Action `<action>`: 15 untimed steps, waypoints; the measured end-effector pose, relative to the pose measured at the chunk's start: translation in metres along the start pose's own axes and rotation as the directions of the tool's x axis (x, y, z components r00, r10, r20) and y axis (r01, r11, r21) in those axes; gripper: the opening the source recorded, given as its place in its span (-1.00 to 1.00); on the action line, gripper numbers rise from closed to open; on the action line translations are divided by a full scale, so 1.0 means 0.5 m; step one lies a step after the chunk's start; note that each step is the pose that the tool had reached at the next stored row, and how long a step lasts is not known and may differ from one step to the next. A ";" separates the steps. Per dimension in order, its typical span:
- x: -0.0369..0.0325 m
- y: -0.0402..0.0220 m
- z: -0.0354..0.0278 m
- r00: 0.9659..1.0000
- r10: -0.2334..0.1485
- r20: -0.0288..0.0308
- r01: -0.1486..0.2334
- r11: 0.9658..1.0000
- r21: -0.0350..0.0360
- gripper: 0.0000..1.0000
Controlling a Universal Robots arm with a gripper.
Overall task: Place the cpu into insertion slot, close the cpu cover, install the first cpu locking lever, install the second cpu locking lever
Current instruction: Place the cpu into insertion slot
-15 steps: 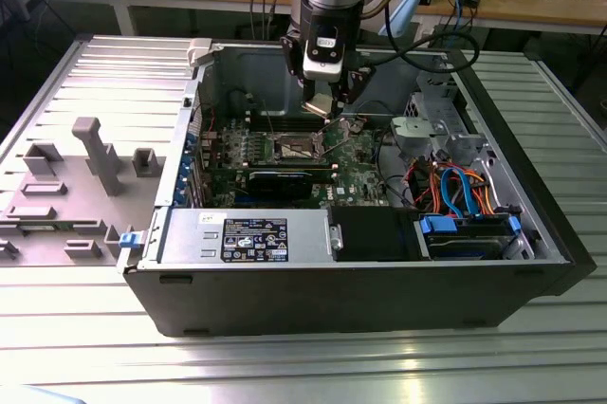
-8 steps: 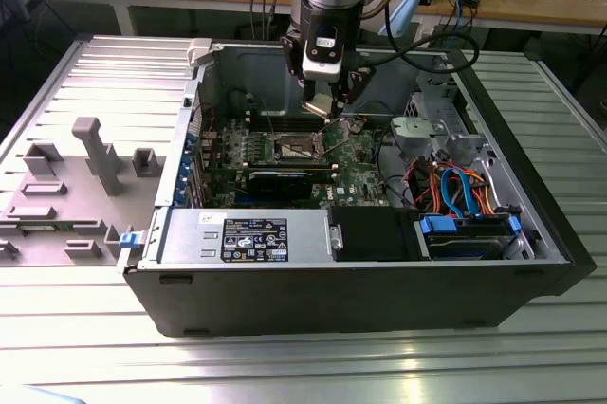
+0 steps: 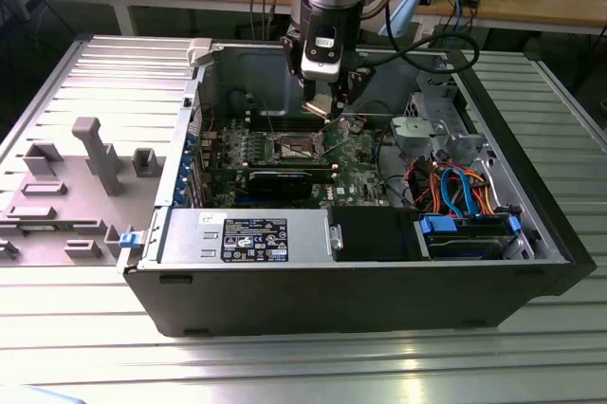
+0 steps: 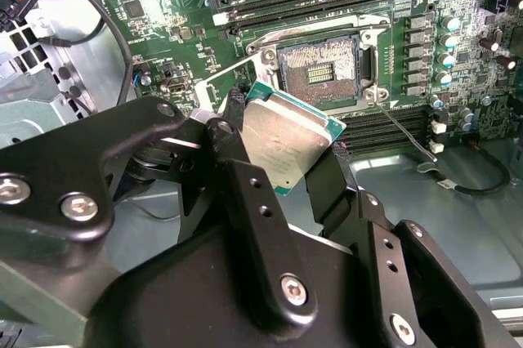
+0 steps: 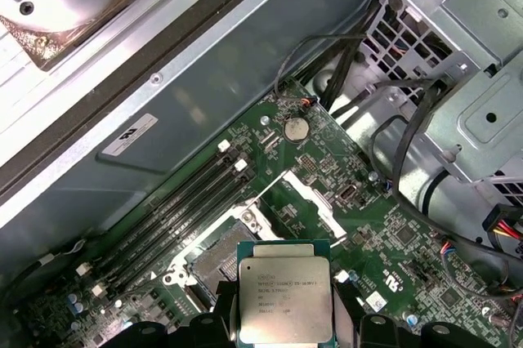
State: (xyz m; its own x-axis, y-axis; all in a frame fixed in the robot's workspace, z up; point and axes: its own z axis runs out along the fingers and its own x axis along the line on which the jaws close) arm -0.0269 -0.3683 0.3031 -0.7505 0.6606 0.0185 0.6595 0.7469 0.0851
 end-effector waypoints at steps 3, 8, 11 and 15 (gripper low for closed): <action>0.000 0.000 0.000 1.000 0.006 0.001 -0.006 1.000 0.000 0.09; 0.000 0.000 0.000 1.000 0.014 0.001 -0.014 1.000 0.000 0.09; 0.000 0.000 0.000 1.000 0.019 0.002 -0.019 1.000 0.000 0.09; 0.000 0.000 0.000 1.000 0.025 0.002 -0.025 1.000 0.000 0.09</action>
State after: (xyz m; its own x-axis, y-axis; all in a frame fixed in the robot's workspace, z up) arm -0.0269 -0.3683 0.3029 -0.7337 0.6793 0.0185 0.6781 0.7301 0.0851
